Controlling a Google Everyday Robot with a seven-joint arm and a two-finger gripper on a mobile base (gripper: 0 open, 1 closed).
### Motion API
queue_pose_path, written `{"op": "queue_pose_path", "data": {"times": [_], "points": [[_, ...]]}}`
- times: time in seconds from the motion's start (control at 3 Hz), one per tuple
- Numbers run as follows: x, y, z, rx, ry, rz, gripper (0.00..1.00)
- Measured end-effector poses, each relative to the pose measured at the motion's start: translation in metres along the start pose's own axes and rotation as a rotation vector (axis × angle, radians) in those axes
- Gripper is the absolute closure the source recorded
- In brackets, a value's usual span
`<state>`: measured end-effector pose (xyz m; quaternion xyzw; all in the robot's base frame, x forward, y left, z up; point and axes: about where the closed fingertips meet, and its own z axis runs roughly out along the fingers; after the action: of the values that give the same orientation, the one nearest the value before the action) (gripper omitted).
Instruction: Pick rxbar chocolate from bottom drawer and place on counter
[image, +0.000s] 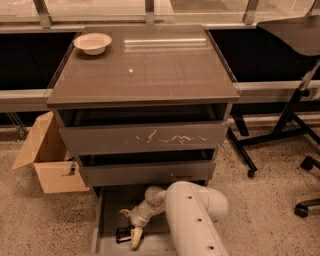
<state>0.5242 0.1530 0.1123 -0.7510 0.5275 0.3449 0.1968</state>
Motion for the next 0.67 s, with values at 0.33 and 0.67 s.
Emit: {"op": "queue_pose_path", "data": {"times": [0.33, 0.67], "points": [[0.0073, 0.0009, 0.0112, 0.005, 0.012, 0.005, 0.18], [0.0097, 0.002, 0.0132, 0.009, 0.016, 0.01, 0.36]]}}
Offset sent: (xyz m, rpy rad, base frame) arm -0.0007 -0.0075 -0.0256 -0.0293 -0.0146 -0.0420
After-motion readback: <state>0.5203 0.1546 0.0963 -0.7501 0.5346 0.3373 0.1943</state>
